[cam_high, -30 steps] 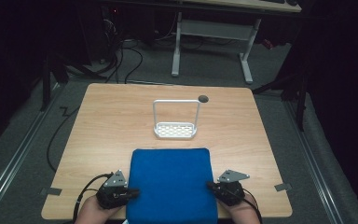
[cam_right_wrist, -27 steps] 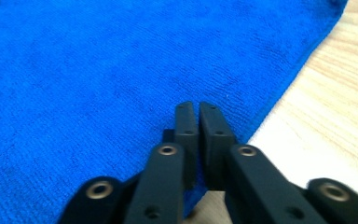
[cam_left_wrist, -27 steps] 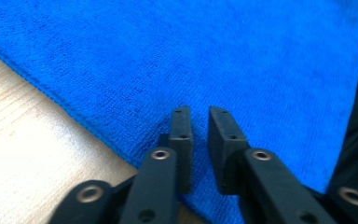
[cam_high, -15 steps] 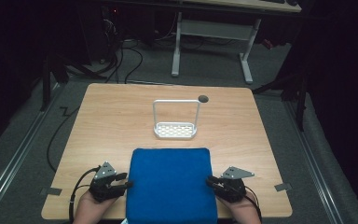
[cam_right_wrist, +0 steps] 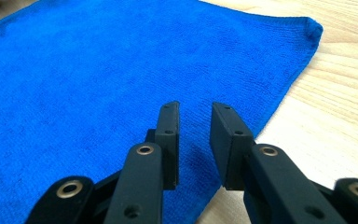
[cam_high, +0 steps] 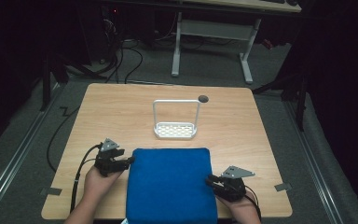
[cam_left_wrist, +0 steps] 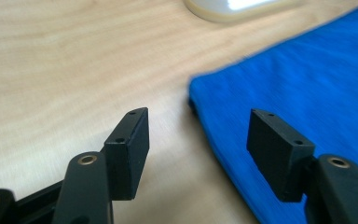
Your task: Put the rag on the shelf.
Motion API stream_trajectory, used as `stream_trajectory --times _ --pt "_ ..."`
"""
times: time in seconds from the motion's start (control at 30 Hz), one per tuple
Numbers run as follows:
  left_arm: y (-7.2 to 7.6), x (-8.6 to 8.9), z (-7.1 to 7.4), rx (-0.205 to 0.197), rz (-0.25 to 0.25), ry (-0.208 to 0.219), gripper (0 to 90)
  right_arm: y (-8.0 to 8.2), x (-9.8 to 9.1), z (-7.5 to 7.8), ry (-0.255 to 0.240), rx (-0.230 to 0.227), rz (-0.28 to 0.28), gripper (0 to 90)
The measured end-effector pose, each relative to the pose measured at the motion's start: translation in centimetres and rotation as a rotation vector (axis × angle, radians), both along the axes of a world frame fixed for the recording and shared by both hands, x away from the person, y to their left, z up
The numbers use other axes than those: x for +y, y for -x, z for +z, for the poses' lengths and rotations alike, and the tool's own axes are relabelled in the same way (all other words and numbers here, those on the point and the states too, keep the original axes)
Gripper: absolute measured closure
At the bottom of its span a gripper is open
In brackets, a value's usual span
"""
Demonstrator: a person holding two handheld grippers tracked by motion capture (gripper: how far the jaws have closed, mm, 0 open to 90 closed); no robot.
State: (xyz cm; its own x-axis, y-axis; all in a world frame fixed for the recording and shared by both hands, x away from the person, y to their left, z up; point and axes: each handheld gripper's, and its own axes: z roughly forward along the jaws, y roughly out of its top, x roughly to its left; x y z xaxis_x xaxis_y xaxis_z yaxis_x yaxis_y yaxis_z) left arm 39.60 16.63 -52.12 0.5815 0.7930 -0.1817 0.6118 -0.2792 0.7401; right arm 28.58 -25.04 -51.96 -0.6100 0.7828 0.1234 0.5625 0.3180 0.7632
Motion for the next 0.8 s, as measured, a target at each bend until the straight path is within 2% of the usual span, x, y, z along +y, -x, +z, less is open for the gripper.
stream_trajectory --times 0.17,0.5,0.67,0.8 --pt "-1.4 -1.0 -0.7 0.019 0.014 -0.025 40.5 -0.3 -0.1 -0.3 -0.009 0.018 -0.004 72.8" --pt "-2.4 -2.1 -1.0 -0.007 0.021 -0.027 46.2 -0.1 0.2 0.0 -0.022 0.013 0.021 72.2" --pt "-2.5 -2.1 -1.1 -0.020 0.024 -0.028 52.7 -0.2 0.1 0.0 -0.036 0.017 0.032 72.2" --pt "-2.4 -2.1 -1.2 -0.015 0.019 -0.020 64.1 -0.3 -0.3 0.1 -0.054 0.017 0.026 72.2"
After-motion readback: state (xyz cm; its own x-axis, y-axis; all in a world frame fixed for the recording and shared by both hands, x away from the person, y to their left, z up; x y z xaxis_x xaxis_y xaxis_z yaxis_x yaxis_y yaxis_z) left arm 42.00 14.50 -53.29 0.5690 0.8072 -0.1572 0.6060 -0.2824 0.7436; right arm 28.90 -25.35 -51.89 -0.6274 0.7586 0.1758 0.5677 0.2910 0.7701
